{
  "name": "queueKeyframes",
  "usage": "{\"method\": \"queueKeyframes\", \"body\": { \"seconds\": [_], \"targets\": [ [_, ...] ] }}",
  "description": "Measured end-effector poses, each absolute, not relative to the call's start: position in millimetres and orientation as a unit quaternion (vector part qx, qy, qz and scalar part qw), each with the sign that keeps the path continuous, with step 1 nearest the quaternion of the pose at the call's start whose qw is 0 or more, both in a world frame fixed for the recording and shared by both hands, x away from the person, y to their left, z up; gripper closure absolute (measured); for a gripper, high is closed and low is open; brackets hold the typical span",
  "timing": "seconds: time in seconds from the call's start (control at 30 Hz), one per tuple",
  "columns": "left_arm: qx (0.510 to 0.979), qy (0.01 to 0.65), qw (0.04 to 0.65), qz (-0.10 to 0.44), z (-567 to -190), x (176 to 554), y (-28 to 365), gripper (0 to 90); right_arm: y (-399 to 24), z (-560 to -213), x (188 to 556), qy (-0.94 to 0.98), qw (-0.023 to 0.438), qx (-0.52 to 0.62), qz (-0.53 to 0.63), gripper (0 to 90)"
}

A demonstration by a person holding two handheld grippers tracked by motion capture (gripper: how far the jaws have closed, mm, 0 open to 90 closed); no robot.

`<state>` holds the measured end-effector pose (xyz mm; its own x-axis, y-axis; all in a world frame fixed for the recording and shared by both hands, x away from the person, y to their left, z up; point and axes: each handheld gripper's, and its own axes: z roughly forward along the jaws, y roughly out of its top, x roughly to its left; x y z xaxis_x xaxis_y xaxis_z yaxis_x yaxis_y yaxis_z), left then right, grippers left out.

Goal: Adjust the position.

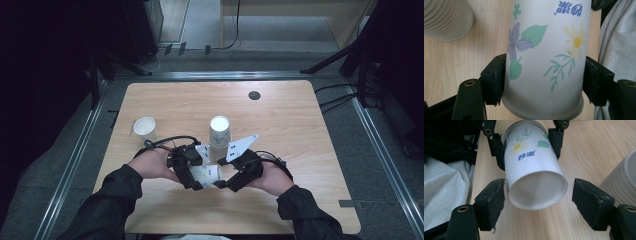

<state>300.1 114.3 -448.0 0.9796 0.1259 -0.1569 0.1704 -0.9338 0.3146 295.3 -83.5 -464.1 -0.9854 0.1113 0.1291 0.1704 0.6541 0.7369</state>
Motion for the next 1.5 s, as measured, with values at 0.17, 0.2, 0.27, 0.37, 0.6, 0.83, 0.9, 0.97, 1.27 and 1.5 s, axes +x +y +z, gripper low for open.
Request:
{"method": "queueKeyframes", "body": {
  "seconds": [0.17, 0.2, 0.27, 0.37, 0.6, 0.83, 0.9, 0.97, 1.27, 1.5],
  "targets": [
    [0.980, 0.076, 0.169, -0.075, -449, 301, 111, 29.1, -76, -467, 294, -0.912, 0.044, -0.067, -0.403, 26.3],
    [0.980, 0.076, 0.170, -0.076, -448, 301, 110, 29.1, -74, -468, 294, -0.913, 0.046, -0.065, -0.399, 26.3],
    [0.979, 0.074, 0.172, -0.076, -449, 300, 109, 29.0, -72, -470, 293, -0.916, 0.046, -0.063, -0.395, 27.6],
    [0.980, 0.072, 0.170, -0.073, -450, 299, 109, 29.0, -71, -471, 293, -0.916, 0.051, -0.056, -0.394, 32.7],
    [0.979, 0.066, 0.181, -0.071, -450, 299, 110, 27.0, -72, -469, 293, -0.918, 0.052, -0.048, -0.390, 34.2],
    [0.973, 0.071, 0.210, -0.060, -445, 299, 115, 12.2, -78, -463, 295, -0.914, 0.042, -0.051, -0.400, 34.3],
    [0.971, 0.077, 0.219, -0.058, -444, 300, 117, 9.7, -80, -462, 295, -0.912, 0.043, -0.054, -0.404, 34.3],
    [0.969, 0.081, 0.228, -0.051, -442, 300, 120, 8.9, -83, -459, 296, -0.910, 0.041, -0.059, -0.408, 34.3],
    [0.951, 0.103, 0.289, -0.038, -436, 297, 138, 6.8, -98, -447, 299, -0.894, 0.044, -0.067, -0.441, 34.3],
    [0.937, 0.111, 0.329, -0.039, -436, 291, 146, 2.5, -107, -438, 299, -0.885, 0.040, -0.073, -0.458, 34.3]
  ]
}}
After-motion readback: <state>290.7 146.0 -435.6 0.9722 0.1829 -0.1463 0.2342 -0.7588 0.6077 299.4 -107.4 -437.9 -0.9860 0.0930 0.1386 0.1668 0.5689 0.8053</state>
